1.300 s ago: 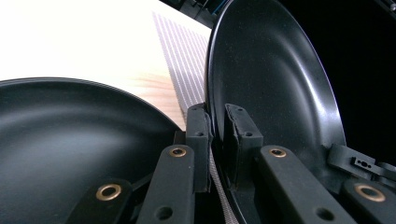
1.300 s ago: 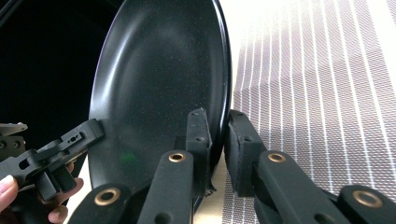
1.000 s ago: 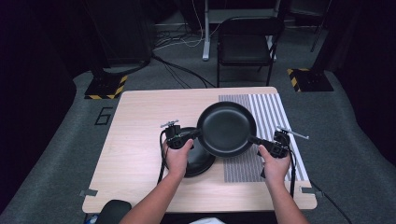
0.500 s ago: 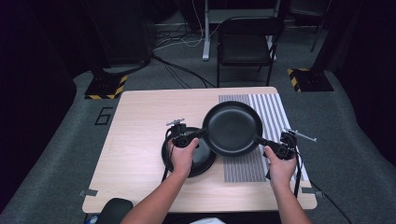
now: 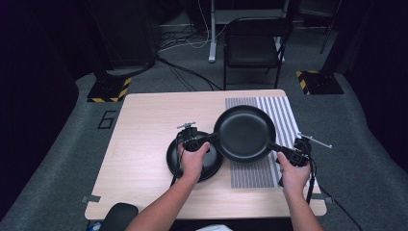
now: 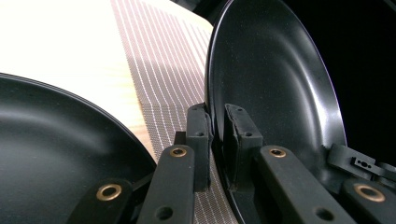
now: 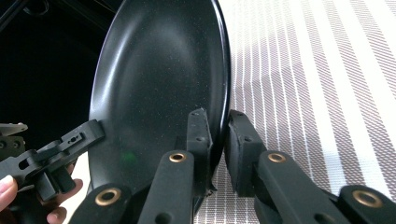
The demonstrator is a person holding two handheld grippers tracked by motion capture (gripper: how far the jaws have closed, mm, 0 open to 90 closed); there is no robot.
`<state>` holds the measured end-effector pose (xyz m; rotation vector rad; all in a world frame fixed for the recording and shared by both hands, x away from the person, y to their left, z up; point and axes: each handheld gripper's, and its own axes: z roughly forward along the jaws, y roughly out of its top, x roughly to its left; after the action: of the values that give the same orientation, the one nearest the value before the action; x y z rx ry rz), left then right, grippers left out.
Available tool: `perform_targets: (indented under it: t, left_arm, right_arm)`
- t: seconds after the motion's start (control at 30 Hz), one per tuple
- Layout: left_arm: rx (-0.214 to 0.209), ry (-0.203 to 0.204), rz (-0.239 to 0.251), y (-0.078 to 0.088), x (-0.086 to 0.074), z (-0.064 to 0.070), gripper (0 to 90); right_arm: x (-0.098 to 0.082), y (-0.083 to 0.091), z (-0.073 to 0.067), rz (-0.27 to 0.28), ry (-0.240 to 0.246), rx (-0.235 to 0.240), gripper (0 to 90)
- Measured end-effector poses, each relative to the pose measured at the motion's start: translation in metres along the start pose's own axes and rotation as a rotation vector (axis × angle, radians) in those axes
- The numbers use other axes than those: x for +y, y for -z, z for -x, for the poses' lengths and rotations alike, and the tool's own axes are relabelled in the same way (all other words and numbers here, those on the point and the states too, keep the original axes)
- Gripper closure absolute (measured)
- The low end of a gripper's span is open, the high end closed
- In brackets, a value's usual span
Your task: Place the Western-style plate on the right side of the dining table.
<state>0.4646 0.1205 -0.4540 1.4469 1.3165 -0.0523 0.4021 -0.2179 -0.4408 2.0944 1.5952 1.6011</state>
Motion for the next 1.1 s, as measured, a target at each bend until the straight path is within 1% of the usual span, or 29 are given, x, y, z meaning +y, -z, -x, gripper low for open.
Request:
perform_targets:
  t: [0.1,0.13,0.3,0.37,0.53,0.8,0.93,1.0,1.1]
  left_arm:
    - [-0.003,0.003,-0.009,-0.005,-0.002,0.001,81.1]
    - [-0.002,0.001,-0.014,-0.006,-0.002,0.001,81.1]
    - [-0.007,0.004,-0.028,-0.014,-0.006,0.003,81.1]
    - [-0.007,0.009,-0.035,-0.017,-0.007,0.003,81.1]
    - [-0.014,0.008,-0.051,-0.025,-0.010,0.005,81.1]
    - [-0.019,0.014,-0.068,-0.037,-0.015,0.007,81.0]
    - [-0.020,0.021,-0.075,-0.043,-0.017,0.007,81.0]
    - [-0.022,0.019,-0.079,-0.045,-0.018,0.008,81.0]
    - [-0.020,0.033,-0.079,-0.048,-0.018,0.009,81.0]
  right_arm:
    - [0.000,0.002,0.003,0.000,-0.014,-0.010,80.3]
    - [-0.001,0.003,0.005,0.004,-0.005,-0.010,80.4]
    - [-0.001,0.007,0.011,0.003,-0.016,-0.026,80.3]
    - [-0.002,0.007,0.013,0.007,-0.011,-0.031,80.3]
    - [-0.003,0.011,0.020,0.011,-0.029,-0.041,80.4]
    - [-0.003,0.016,0.030,0.023,-0.043,-0.057,80.5]
    - [-0.003,0.017,0.034,0.028,-0.035,-0.065,80.5]
    - [-0.002,0.018,0.035,0.025,-0.045,-0.067,80.5]
    - [-0.002,0.018,0.039,0.023,-0.053,-0.068,80.6]
